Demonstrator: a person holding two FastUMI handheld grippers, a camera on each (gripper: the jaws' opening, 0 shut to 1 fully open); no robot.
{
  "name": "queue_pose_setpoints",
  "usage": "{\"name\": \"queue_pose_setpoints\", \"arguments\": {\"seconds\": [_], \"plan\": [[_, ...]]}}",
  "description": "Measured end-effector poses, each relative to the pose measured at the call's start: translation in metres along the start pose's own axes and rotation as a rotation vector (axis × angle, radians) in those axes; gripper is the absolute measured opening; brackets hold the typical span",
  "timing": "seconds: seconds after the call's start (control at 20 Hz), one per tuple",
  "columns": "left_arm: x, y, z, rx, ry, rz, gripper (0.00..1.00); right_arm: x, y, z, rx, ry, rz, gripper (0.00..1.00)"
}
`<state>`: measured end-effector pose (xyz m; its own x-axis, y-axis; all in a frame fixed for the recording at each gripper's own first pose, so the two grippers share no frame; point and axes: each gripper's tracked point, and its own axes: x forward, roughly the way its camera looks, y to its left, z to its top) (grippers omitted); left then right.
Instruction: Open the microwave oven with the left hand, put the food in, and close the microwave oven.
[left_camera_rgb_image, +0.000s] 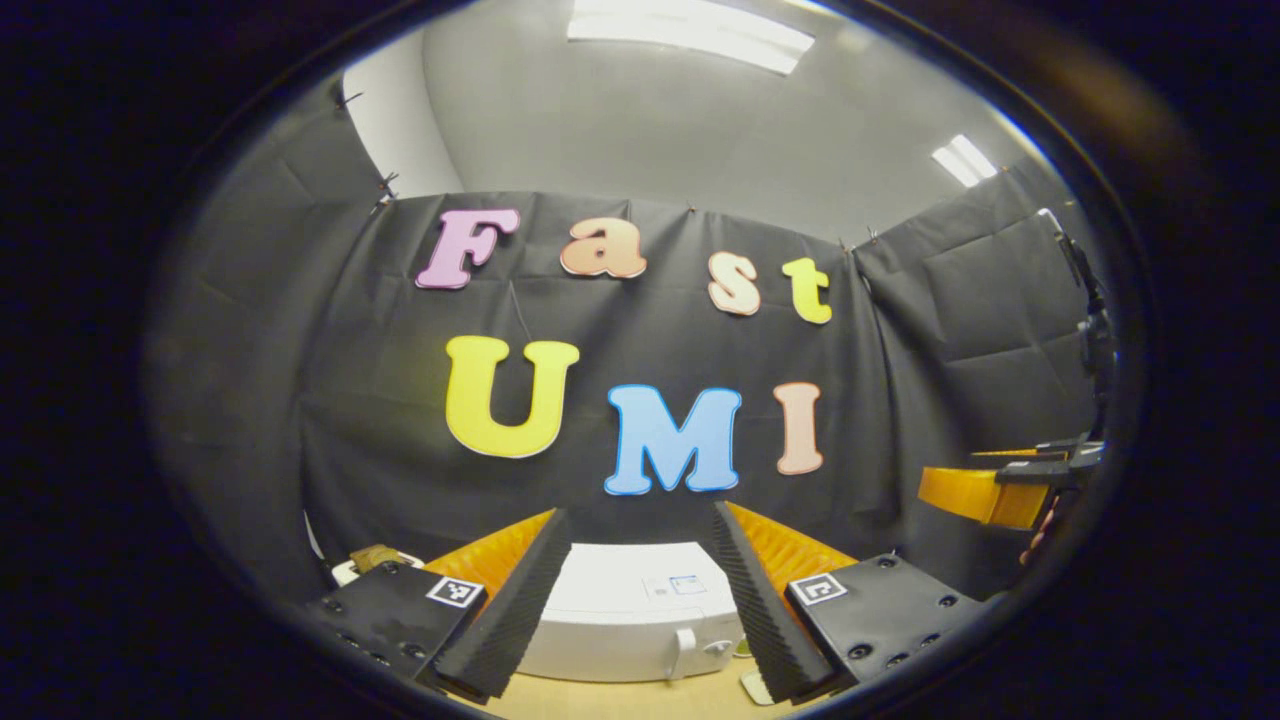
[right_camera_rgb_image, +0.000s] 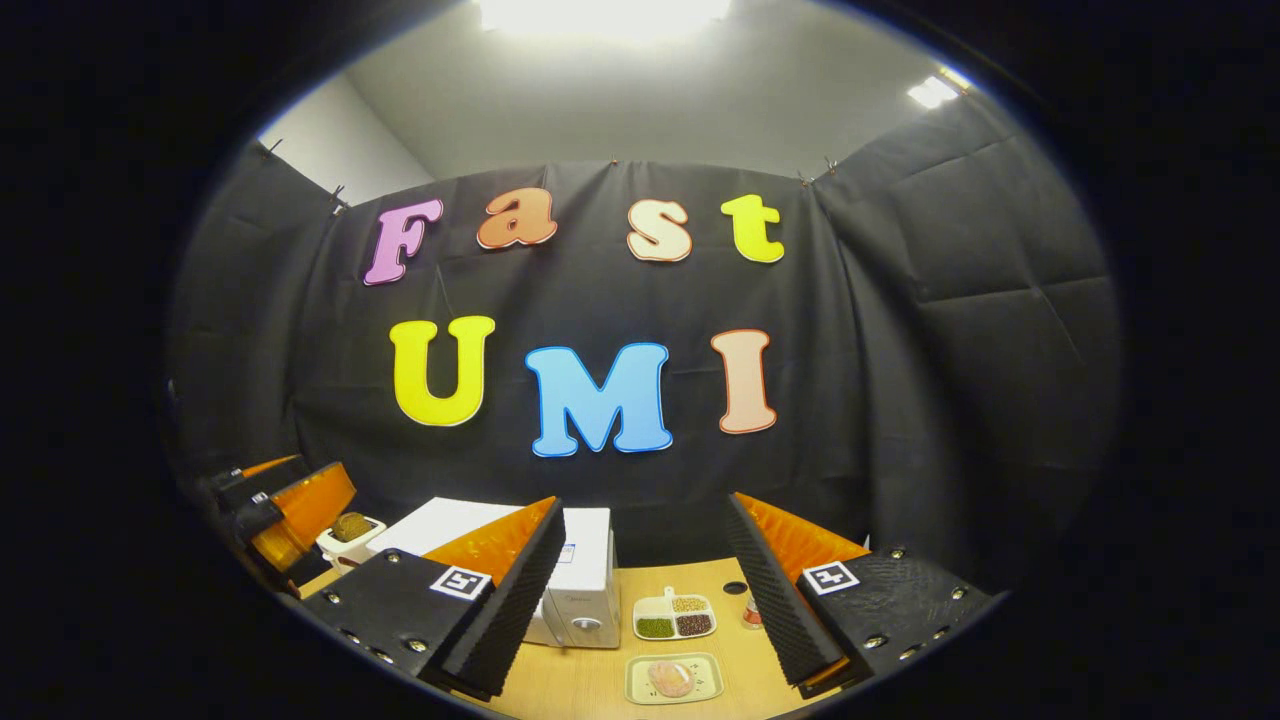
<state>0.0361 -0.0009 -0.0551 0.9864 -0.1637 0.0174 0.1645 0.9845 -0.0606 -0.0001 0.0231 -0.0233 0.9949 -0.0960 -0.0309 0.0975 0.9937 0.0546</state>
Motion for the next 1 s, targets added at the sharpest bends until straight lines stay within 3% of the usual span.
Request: {"name": "queue_pose_setpoints", "arguments": {"seconds": [0.1, 0.25, 0.3, 0.55, 0.6, 0.8, 0.9, 1.0], "plan": [[0.013, -0.009, -0.026, 0.02, 0.016, 0.001, 0.94, 0.006, -0.005, -0.009, -0.007, 0.021, 0.005, 0.97], [0.03, -0.022, -0.068, 0.025, 0.035, 0.007, 0.89, 0.019, -0.014, -0.022, -0.027, 0.057, 0.015, 0.98], [0.035, -0.026, -0.086, 0.013, 0.059, 0.008, 0.99, 0.022, -0.016, -0.024, -0.029, 0.067, 0.022, 0.97], [0.059, -0.043, -0.184, -0.025, 0.2, 0.01, 0.89, 0.034, -0.036, -0.046, -0.044, 0.118, 0.021, 0.98], [0.064, -0.045, -0.202, -0.027, 0.221, 0.009, 0.99, 0.036, -0.042, -0.05, -0.046, 0.127, 0.009, 1.0], [0.082, -0.048, -0.249, -0.004, 0.287, 0.018, 0.88, 0.045, -0.06, -0.066, -0.047, 0.167, -0.015, 0.97], [0.092, -0.049, -0.271, 0.002, 0.314, 0.02, 0.96, 0.048, -0.068, -0.071, -0.05, 0.182, -0.027, 0.98], [0.099, -0.05, -0.294, 0.013, 0.348, 0.02, 0.92, 0.05, -0.074, -0.076, -0.051, 0.193, -0.038, 0.98]]}}
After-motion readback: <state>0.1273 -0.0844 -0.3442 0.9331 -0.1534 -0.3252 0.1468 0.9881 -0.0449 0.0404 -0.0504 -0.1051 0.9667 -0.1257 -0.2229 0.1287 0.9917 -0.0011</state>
